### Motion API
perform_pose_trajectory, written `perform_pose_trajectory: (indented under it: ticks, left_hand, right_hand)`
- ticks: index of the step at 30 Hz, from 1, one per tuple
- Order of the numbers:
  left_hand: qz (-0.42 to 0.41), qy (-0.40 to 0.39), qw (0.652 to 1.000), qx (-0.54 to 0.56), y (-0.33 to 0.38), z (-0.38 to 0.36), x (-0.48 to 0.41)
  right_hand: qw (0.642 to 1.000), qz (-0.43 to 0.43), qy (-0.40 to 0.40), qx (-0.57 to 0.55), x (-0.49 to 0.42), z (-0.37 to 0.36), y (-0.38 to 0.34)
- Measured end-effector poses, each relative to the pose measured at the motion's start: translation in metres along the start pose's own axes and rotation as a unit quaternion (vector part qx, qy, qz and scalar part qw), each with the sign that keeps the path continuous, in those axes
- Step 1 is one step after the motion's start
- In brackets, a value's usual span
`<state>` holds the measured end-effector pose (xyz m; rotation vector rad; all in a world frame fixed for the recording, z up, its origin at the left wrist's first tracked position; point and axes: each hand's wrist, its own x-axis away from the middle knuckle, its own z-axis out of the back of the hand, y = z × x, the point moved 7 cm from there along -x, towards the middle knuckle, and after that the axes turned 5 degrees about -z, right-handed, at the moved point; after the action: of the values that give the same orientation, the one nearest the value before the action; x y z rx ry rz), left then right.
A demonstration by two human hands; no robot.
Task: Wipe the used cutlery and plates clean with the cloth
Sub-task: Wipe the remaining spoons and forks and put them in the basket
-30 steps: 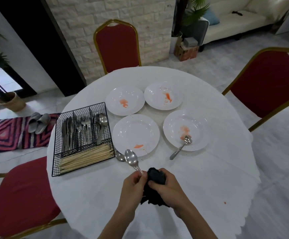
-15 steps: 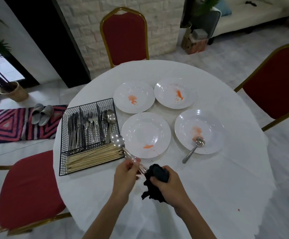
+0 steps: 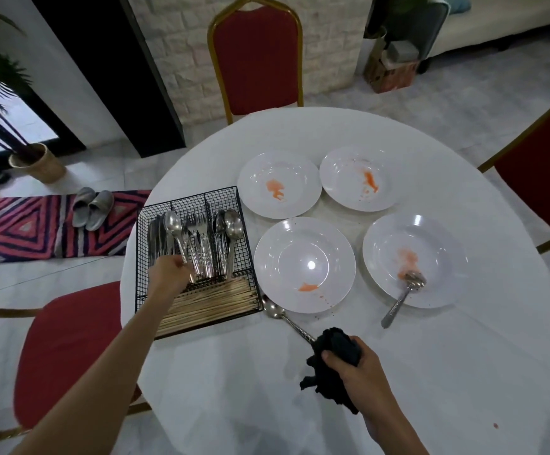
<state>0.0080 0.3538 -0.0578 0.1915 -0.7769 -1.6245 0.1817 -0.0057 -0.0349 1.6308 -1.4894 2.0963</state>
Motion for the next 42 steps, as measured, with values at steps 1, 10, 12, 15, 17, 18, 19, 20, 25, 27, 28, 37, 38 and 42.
perform_pose_trajectory:
  ticks: [1, 10, 12, 15, 17, 18, 19, 20, 25, 27, 28, 37, 38, 42]
  left_hand:
    - [0.003, 0.001, 1.0, -0.009, 0.0, 0.003, -0.005]
    - [-0.05, -0.001, 0.993, -0.11, 0.01, 0.002, -0.023]
    - [-0.049, -0.007, 0.991, -0.127, 0.011, -0.003, -0.022]
    - [-0.041, -0.008, 0.989, -0.142, 0.013, -0.011, -0.017]
    - [-0.072, 0.02, 0.989, -0.124, 0.026, -0.016, -0.003]
    - [-0.098, 0.029, 0.99, -0.098, 0.037, -0.021, 0.009]
    - [-0.124, 0.026, 0.989, -0.073, 0.049, -0.029, 0.026]
    - [-0.146, 0.007, 0.988, -0.053, 0.06, -0.042, 0.044]
    - [-0.093, -0.183, 0.979, 0.004, 0.067, -0.129, 0.14]
    - [-0.02, -0.25, 0.967, 0.046, 0.057, -0.156, 0.167]
    - [0.011, -0.27, 0.961, 0.064, 0.053, -0.166, 0.178]
    - [0.101, -0.185, 0.972, 0.108, 0.058, -0.182, 0.192]
    - [0.091, -0.177, 0.977, 0.082, 0.061, -0.18, 0.192]
    - [0.047, -0.158, 0.986, -0.023, 0.069, -0.173, 0.193]
  right_hand:
    - [1.0, -0.001, 0.003, -0.002, -0.001, -0.001, 0.0]
    - [1.0, -0.004, 0.012, -0.007, -0.006, -0.003, 0.003]
    - [1.0, -0.005, 0.011, -0.013, -0.005, -0.002, 0.004]
    - [1.0, -0.006, 0.005, -0.024, -0.003, 0.0, 0.004]
    - [0.999, -0.005, 0.005, -0.032, 0.0, 0.004, 0.003]
    - [0.999, -0.005, 0.006, -0.038, 0.001, 0.006, 0.003]
    - [0.999, -0.005, 0.008, -0.043, 0.001, 0.009, 0.003]
    - [0.999, -0.005, 0.01, -0.046, 0.001, 0.012, 0.004]
    - [0.998, 0.001, 0.029, -0.055, 0.006, 0.036, 0.007]
    - [0.997, 0.003, 0.035, -0.069, 0.009, 0.047, 0.009]
    - [0.996, 0.002, 0.039, -0.074, 0.011, 0.053, 0.011]
    - [0.991, -0.007, 0.051, -0.126, 0.026, 0.099, 0.037]
    - [0.99, -0.007, 0.05, -0.13, 0.027, 0.102, 0.039]
    - [0.99, 0.005, 0.046, -0.134, 0.033, 0.112, 0.04]
